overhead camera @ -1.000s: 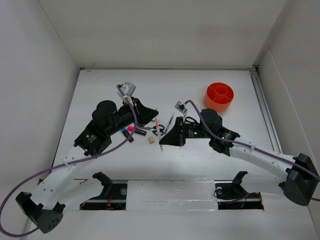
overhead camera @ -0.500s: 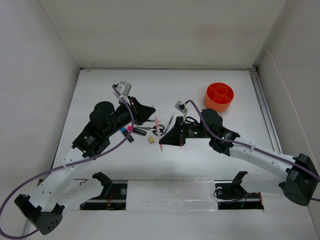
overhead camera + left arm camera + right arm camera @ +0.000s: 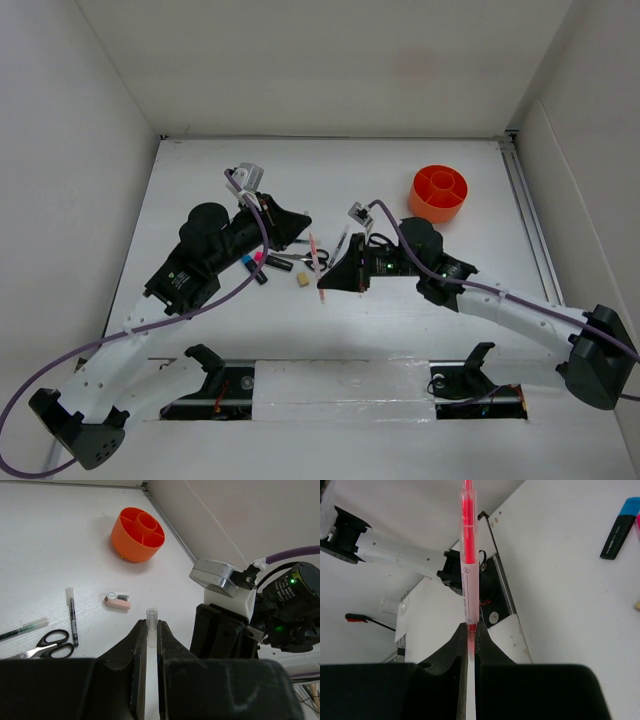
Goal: Sort the stationery into containers
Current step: Close the pen cap on the pen.
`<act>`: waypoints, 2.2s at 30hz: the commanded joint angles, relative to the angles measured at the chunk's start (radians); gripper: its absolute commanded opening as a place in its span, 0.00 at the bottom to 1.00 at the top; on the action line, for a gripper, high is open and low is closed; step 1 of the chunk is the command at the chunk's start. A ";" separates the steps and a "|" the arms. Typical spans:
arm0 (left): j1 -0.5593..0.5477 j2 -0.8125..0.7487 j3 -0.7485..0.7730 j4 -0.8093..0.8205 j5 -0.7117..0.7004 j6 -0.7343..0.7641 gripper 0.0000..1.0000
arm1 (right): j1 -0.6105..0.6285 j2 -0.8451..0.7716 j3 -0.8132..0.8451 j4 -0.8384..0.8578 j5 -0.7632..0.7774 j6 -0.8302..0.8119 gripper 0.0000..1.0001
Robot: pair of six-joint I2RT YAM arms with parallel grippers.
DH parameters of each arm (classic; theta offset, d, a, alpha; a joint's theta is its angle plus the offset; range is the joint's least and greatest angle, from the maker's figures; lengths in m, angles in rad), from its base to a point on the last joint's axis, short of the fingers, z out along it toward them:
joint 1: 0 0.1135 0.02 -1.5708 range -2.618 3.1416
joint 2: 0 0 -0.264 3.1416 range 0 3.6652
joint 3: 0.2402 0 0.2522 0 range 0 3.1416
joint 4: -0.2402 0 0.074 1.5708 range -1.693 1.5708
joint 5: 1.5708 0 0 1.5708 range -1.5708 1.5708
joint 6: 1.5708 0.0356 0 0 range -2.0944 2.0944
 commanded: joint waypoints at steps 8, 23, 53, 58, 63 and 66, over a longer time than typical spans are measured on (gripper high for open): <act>0.000 -0.008 -0.003 0.069 0.029 -0.002 0.00 | -0.015 0.018 0.019 0.072 -0.019 -0.012 0.00; 0.000 0.001 -0.012 0.069 0.029 -0.002 0.00 | -0.024 0.018 0.038 0.072 -0.028 -0.012 0.00; 0.000 0.021 -0.030 0.087 0.080 -0.012 0.00 | -0.043 0.018 0.058 0.107 -0.007 -0.003 0.00; 0.000 0.021 -0.040 0.087 0.080 -0.012 0.00 | -0.043 0.009 0.058 0.117 -0.007 0.006 0.00; 0.000 0.021 -0.040 0.098 0.090 -0.021 0.00 | -0.043 -0.001 0.058 0.141 0.016 0.006 0.00; 0.000 0.030 -0.049 0.107 0.112 -0.030 0.00 | -0.043 -0.001 0.058 0.167 0.025 0.026 0.00</act>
